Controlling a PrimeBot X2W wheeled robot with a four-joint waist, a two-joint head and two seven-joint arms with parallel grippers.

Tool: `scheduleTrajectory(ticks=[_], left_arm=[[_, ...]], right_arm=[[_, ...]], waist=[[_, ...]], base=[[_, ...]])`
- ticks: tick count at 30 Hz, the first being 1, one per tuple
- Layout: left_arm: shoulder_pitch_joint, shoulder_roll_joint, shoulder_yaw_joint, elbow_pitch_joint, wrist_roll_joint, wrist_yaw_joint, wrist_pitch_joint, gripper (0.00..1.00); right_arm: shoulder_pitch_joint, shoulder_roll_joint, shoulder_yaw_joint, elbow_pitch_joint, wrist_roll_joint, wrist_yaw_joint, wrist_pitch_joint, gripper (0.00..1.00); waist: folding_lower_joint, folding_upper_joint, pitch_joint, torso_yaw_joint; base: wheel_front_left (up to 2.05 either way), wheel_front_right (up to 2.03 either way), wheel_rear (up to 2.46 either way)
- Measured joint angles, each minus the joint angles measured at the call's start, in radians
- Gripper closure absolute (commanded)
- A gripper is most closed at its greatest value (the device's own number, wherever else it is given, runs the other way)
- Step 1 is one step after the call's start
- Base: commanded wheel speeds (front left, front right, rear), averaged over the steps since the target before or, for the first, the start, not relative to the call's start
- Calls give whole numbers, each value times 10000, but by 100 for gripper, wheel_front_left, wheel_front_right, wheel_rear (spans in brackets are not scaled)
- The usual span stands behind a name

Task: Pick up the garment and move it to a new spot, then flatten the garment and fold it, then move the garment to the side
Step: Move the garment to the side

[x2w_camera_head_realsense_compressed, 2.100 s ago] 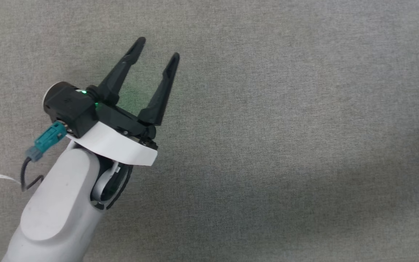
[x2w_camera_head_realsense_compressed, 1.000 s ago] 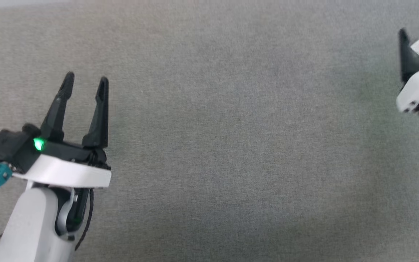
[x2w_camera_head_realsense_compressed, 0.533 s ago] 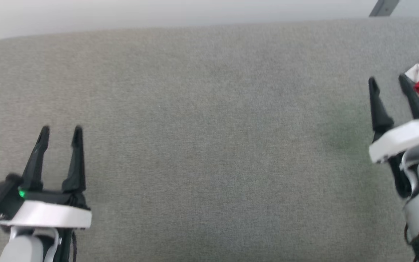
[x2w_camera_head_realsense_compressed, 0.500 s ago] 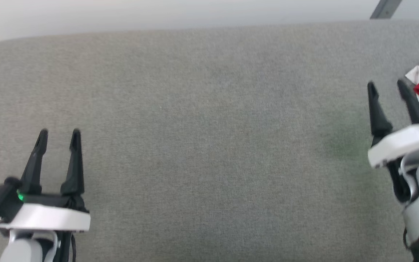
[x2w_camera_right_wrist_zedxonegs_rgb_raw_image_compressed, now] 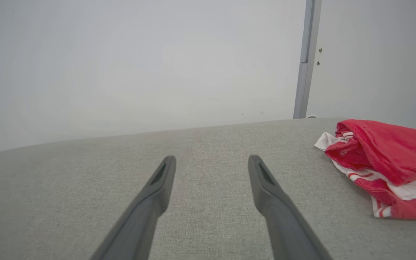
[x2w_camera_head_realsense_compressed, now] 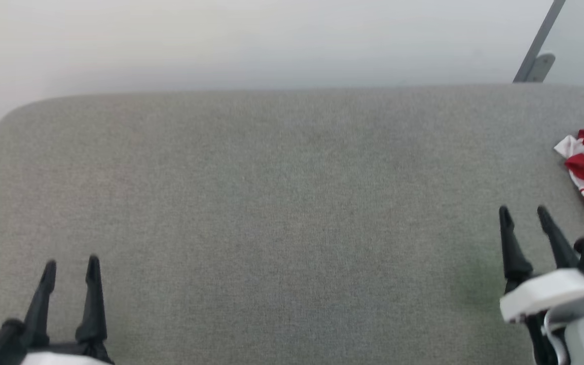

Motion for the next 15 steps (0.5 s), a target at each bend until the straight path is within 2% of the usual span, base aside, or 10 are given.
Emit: scheduleTrajectory(ticks=[9, 15], left_arm=[[820, -249, 132, 13, -40, 0, 0, 0], [993, -284, 174, -29, -107, 0, 0, 0]], right_arm=[[1490, 548, -169, -1037, -257, 0, -25, 0], [1956, 792, -113, -1578, -332, 0, -27, 0]], waist=[[0, 0, -660, 62], [0, 0, -774, 17]], base=[[0, 0, 0], [0, 0, 0]])
